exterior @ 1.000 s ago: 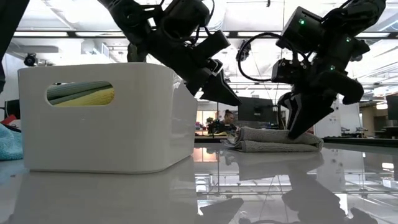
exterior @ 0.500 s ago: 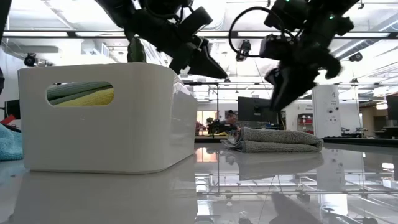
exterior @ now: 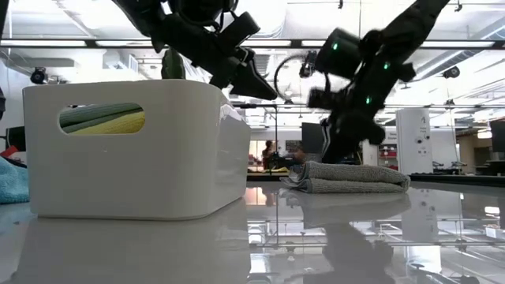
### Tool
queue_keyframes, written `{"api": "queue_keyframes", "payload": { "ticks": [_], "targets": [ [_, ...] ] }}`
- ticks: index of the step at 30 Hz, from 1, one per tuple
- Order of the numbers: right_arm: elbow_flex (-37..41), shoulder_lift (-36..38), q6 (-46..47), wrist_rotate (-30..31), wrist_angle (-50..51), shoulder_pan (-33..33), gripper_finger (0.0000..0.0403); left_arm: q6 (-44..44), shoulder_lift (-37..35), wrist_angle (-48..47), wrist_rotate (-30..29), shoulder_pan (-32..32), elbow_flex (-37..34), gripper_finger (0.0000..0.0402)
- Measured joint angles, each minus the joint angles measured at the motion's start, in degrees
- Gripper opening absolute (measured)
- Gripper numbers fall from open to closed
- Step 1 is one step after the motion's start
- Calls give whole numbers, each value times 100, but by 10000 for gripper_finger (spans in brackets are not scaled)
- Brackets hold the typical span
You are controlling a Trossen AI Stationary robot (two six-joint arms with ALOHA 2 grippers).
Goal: Fold microfiber towels
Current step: Fold the gray microfiber towel
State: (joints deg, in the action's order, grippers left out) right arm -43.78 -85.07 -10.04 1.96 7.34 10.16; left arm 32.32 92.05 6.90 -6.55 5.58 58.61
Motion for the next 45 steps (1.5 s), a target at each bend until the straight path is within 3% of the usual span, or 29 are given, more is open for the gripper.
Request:
{"api": "queue_keyframes", "payload": {
  "ticks": [5, 17, 30, 39, 45],
  "targets": [
    [-192, -403, 75, 566, -47, 1, 9, -2, 0, 13, 0, 7, -13, 11],
    [-846, -668, 36, 602, -121, 82, 9, 0, 0, 7, 0, 9, -92, 11],
    [-856, -1070, 144, 713, -495, 123, 9, 0, 0, 7, 0, 9, -92, 11],
    [-962, -880, 577, 460, -401, 131, 13, 0, 0, 2, 0, 9, -92, 11],
    [-1228, -750, 1109, 107, 159, 167, 50, -2, 2, -2, 0, 9, -92, 11]
  ]
}}
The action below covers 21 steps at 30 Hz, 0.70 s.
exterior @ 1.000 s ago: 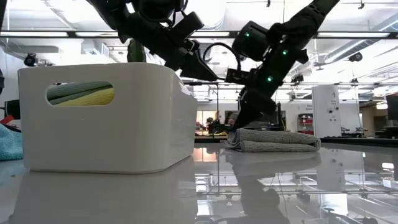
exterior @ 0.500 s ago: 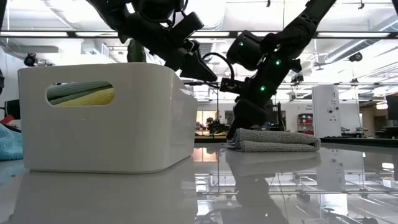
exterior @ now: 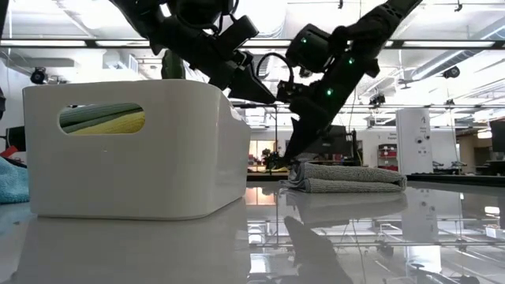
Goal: Fold microfiber towels
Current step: Fold the gray microfiber towel
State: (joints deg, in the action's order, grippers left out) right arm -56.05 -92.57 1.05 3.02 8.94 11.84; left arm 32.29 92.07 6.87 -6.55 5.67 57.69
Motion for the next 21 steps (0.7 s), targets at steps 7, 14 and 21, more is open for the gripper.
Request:
{"api": "queue_keyframes", "payload": {
  "ticks": [7, 14, 21],
  "targets": [
    [-198, 444, 604, -4, 1089, 0, 107, -24, 0, -26, 0, 0, 0, 11],
    [-141, 1247, 1656, -50, 2375, -7, 153, -28, 0, -26, 0, 0, 0, 11],
    [279, 2074, 2691, -159, 2680, -7, 207, -33, 2, -24, 0, 0, 0, 11]
  ]
}}
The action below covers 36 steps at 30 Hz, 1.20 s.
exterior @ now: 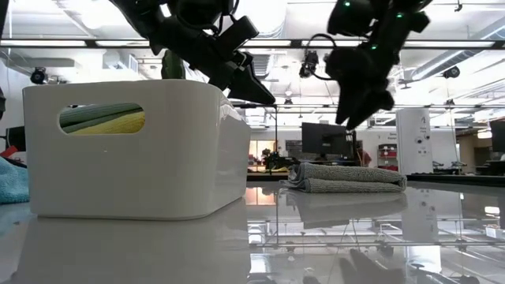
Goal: Fold microfiber towels
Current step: Fold the gray microfiber towel
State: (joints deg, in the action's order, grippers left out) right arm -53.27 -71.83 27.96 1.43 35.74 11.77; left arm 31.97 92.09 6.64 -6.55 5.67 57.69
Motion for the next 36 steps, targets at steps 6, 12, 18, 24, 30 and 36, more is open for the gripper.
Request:
{"api": "queue_keyframes", "payload": {
  "ticks": [6, 12, 18, 24, 30, 36],
  "targets": [
    [570, 457, 790, -61, 6, 0, 239, -2, 0, 2, -2, 0, 0, 11],
    [1112, 544, 1287, -57, -7, 0, 260, -2, 0, 2, -2, 0, 0, 11],
    [1644, 540, 1578, -59, -621, 0, 268, -2, 0, 2, -2, 0, 0, 11],
    [2192, 538, 1782, -149, -1587, 0, 266, -4, 0, 2, -2, 0, 0, 11],
    [2694, 535, 1946, -156, -2475, 0, 258, -4, 0, 6, -2, 0, 0, 11],
    [3026, 430, 1958, -157, -3302, 0, 212, -2, 0, 35, -2, 0, 0, 11]
  ]
}}
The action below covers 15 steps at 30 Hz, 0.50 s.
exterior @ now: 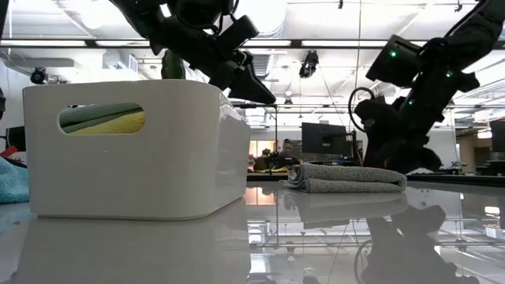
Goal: Fold microfiber towels
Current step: Fold the gray microfiber towel
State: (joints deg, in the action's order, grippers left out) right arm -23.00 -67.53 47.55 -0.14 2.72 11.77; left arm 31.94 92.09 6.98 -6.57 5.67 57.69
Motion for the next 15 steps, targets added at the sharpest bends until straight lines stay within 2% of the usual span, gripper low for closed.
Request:
{"api": "queue_keyframes", "payload": {
  "ticks": [5, 8, 13, 15],
  "targets": [
    [149, -183, 0, -2, -666, 0, 151, 0, 0, 7, 0, 0, 0, 11],
    [160, -194, -19, -2, -688, 2, 106, -2, 0, 7, 0, 0, 0, 11],
    [-70, -117, -207, -9, -44, 89, 32, -2, 0, 7, 0, 0, 0, 11],
    [-258, -111, -375, -3, 421, 165, 15, -1, 0, 7, 0, -1, -2, 11]
  ]
}}
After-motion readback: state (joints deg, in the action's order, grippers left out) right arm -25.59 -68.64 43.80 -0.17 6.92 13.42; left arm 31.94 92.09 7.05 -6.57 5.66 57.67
